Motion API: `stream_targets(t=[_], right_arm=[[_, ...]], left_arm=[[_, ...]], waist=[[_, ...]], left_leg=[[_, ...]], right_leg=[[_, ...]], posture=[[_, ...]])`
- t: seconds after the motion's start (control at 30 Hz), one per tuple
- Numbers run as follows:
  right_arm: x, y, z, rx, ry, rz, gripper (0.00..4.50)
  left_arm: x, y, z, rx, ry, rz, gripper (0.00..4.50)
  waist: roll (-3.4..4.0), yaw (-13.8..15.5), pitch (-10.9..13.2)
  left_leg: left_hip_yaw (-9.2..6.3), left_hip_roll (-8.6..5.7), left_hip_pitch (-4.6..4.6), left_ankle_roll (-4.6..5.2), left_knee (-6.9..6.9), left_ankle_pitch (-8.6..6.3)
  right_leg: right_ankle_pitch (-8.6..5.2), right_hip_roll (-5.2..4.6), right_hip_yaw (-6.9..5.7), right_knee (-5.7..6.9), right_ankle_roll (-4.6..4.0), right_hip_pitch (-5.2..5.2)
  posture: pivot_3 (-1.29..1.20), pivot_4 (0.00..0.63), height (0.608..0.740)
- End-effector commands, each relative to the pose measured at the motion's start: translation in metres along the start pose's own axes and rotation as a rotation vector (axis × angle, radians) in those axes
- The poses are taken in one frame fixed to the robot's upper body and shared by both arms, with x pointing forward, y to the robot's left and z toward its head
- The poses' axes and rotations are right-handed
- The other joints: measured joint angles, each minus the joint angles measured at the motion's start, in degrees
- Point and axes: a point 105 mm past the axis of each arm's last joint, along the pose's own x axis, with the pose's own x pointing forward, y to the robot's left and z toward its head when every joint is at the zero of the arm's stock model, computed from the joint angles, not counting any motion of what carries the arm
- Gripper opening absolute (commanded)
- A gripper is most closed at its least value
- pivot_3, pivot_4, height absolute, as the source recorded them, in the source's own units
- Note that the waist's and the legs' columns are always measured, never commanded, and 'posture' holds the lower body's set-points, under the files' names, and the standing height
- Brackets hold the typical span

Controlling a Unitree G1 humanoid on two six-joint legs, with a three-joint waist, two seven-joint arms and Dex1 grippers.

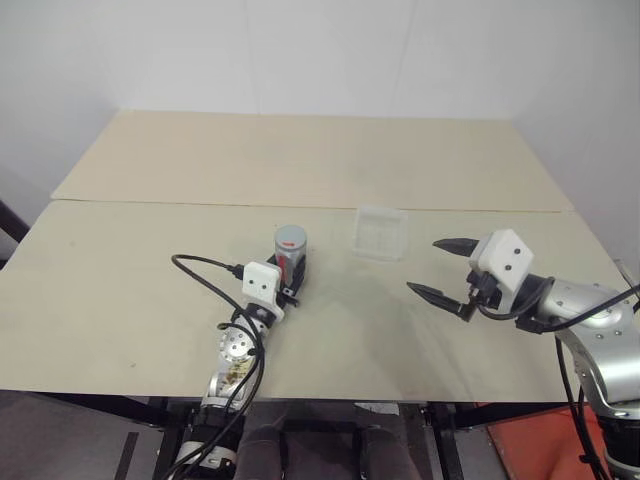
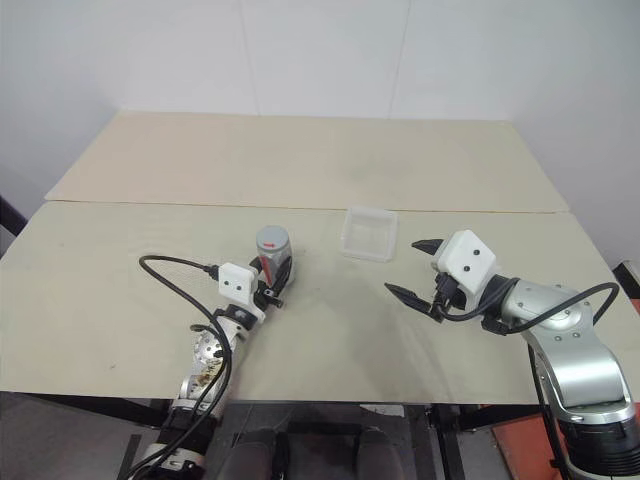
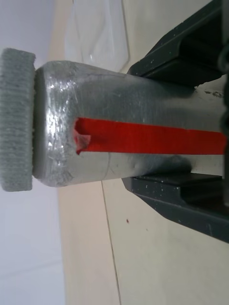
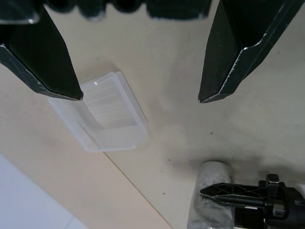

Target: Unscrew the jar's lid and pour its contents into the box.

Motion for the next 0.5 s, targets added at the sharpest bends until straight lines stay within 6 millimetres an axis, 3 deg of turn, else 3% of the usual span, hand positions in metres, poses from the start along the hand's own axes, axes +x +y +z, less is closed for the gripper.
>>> stream_targets(t=[0.03,0.17,0.4,0.5], right_arm=[[0.003,0.003,0.025,0.004,-0.1,0.001,4.5],[0.025,0.023,0.049,0.116,-0.229,0.051,4.5],[0.056,0.059,0.08,0.166,-0.338,0.172,4.5],[0.07,0.059,0.084,0.171,-0.337,0.142,4.5]], left_arm=[[0.001,-0.007,0.029,-0.01,-0.097,-0.089,1.96],[-0.011,-0.015,0.04,0.03,-0.082,-0.288,1.96],[-0.011,-0.015,0.046,0.069,-0.091,-0.343,1.96],[-0.011,-0.018,0.048,0.066,-0.1,-0.349,1.96]], waist=[[0.0,-0.05,0.0],[0.02,-0.89,-0.01],[0.02,-0.93,-0.01],[0.02,-1.06,-0.01]], left_leg=[[0.0,0.0,0.0,0.0,0.0,0.0],[-0.04,0.06,0.02,0.0,-0.02,0.0],[-0.14,0.05,-0.02,0.0,0.01,0.0],[-0.14,0.05,-0.02,0.0,0.01,0.0]], right_leg=[[0.0,0.0,0.0,0.0,0.0,0.0],[0.0,0.06,0.02,0.03,-0.01,-0.02],[0.0,0.07,0.0,0.03,-0.01,-0.01],[0.01,0.07,0.0,0.03,-0.02,-0.02]], posture=[[0.0,0.15,0.74],[0.0,0.15,0.74],[0.0,0.15,0.74],[0.0,0.15,0.74]])
